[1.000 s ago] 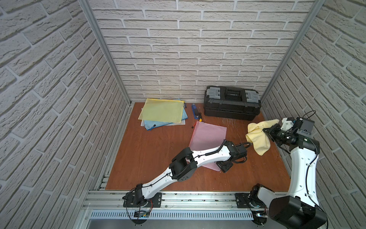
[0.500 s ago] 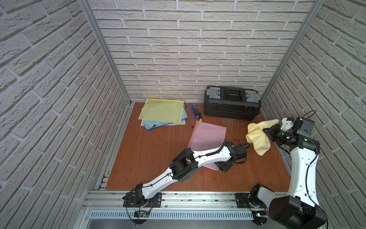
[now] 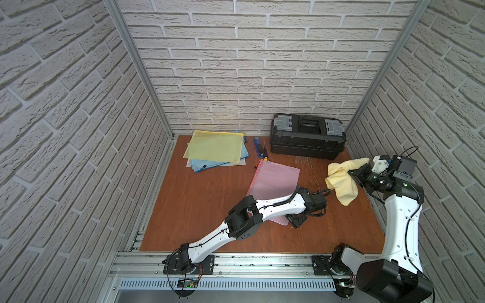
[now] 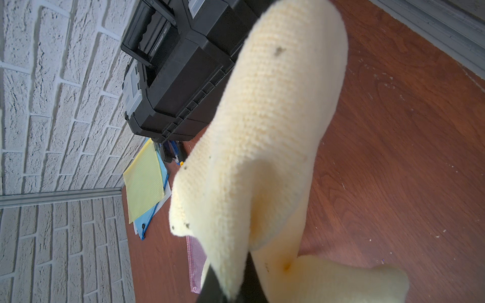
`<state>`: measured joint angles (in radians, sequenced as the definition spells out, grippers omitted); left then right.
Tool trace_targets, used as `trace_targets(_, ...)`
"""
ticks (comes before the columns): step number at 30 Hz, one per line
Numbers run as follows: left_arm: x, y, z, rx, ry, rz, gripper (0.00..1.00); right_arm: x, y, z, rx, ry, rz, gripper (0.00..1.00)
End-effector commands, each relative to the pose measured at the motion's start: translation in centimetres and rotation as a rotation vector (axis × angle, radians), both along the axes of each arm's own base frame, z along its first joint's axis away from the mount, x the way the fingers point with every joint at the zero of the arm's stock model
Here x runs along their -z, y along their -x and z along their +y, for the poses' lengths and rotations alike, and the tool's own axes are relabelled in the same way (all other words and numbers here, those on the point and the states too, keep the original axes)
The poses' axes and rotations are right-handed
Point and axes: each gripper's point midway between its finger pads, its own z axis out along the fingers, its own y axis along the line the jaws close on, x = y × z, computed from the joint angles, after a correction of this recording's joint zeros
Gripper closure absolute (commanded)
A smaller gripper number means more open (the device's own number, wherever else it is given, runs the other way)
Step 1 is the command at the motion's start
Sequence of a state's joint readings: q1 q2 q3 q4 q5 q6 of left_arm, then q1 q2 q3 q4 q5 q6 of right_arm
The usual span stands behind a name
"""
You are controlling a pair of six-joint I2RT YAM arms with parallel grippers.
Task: Wipe the document bag
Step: Adjust the document bag at the center of the board.
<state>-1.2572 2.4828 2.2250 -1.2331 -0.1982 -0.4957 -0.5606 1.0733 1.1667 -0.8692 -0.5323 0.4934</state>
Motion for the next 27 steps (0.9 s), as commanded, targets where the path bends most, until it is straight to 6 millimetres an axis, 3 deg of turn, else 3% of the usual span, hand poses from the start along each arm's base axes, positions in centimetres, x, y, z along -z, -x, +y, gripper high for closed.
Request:
trace_targets(1, 1.5, -0.3, 1.7, -0.009, -0.083, -0.021, 0.29, -0.8, 0.0, 0.2, -0.015, 0.014, -0.037, 0.98)
trace_targets(4, 1.7, -0.7, 1.8, -0.012, -0.083, -0.066, 0.33, -0.9, 0.0, 0.3, -0.018, 0.008, -0.044, 0.98)
trace_targets(10, 2.5, -2.0, 3.6, -0.017, -0.2, -0.171, 0.52, -1.3, 0.1, 0.5, -0.024, 0.004, -0.048, 0.98)
trace_targets(14, 2.8, -2.4, 4.6, -0.021, -0.245, -0.201, 0.56, -1.5, -0.1, 0.5, -0.024, -0.004, -0.056, 0.98)
trace_targets(27, 4.3, -2.7, 5.4, -0.021, -0.275, -0.22, 0.84, -1.9, 0.1, 0.7, -0.028, 0.003, -0.063, 0.98)
